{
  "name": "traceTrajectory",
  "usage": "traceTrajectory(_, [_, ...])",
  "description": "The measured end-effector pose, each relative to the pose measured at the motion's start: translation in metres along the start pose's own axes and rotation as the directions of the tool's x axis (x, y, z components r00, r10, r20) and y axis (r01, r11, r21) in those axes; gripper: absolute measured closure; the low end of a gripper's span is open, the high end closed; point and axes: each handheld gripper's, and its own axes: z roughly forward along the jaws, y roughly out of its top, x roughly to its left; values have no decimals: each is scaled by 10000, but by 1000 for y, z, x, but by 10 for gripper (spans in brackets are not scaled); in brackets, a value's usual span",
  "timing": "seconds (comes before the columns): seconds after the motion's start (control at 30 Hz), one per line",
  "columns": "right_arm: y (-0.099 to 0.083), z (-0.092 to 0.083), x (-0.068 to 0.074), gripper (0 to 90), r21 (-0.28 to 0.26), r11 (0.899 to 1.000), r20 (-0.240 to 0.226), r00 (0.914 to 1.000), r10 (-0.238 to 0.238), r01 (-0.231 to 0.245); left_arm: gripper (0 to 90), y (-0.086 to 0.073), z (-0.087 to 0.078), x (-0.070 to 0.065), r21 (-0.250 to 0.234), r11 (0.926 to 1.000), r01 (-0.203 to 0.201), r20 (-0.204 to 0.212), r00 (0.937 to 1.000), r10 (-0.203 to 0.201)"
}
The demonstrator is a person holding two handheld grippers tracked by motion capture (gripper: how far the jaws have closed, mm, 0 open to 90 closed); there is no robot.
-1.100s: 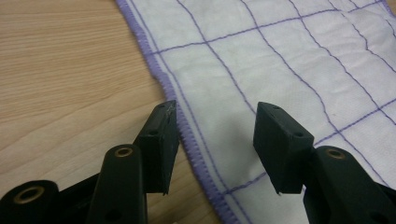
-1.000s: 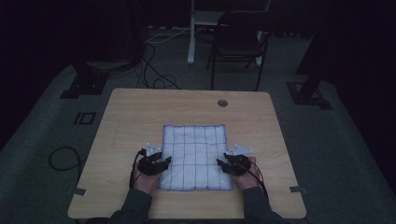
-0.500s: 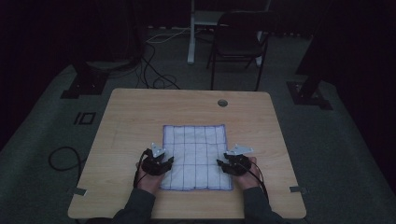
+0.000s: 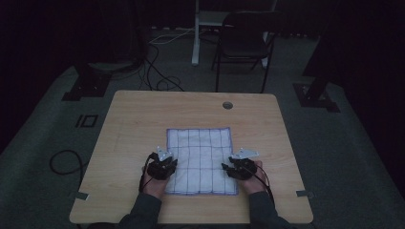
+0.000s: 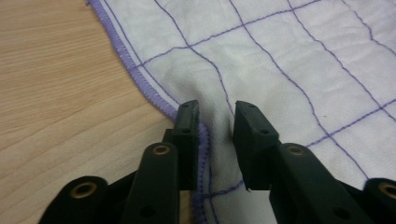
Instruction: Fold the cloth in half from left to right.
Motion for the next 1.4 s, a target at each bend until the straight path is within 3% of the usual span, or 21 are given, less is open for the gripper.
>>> traceTrajectory(0.3, [0,-1,1,550,16,10000,-78,10000,-36,36,837,1,-1,3,127,9997,225,243,9994,-229])
traceTrajectory(0.5, [-1,-6,-2,556,-131,9999,22,10000,56,-56,842,0,-3,8,162,9997,165,201,9997,-168])
traceTrajectory(0.97, [-2,-8,-5,558,-158,9998,153,9998,110,-107,859,-4,-11,24,262,9980,577,120,9982,-580])
traceTrajectory(1.4, [-1,-5,1,666,-51,9999,559,9984,-126,129,859,-3,-14,30,116,9961,870,394,9954,-874])
